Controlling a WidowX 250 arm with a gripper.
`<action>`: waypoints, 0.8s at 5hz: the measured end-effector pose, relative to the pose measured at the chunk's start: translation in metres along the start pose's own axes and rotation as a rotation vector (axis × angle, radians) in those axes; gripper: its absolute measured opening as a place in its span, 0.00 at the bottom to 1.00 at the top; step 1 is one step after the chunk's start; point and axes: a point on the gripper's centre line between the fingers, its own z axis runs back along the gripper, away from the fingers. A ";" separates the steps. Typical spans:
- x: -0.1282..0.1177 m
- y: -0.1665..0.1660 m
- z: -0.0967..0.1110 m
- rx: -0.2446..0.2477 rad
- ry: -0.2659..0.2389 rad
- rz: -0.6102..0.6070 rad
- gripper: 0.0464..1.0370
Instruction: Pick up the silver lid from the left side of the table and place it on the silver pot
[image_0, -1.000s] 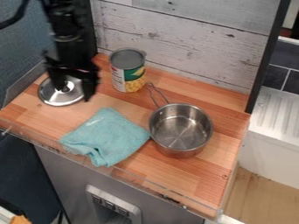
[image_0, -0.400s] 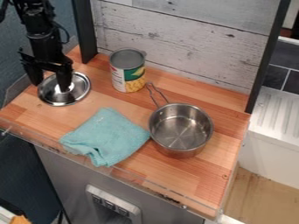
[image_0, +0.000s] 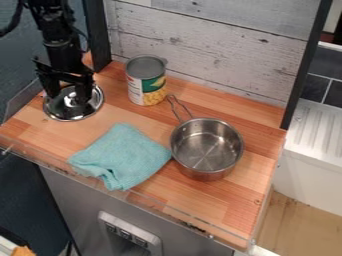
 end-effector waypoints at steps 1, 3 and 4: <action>0.004 -0.001 -0.004 0.002 -0.016 0.018 0.65; 0.001 -0.005 -0.006 0.003 -0.013 0.015 0.24; -0.011 -0.011 0.005 0.020 0.010 0.027 0.24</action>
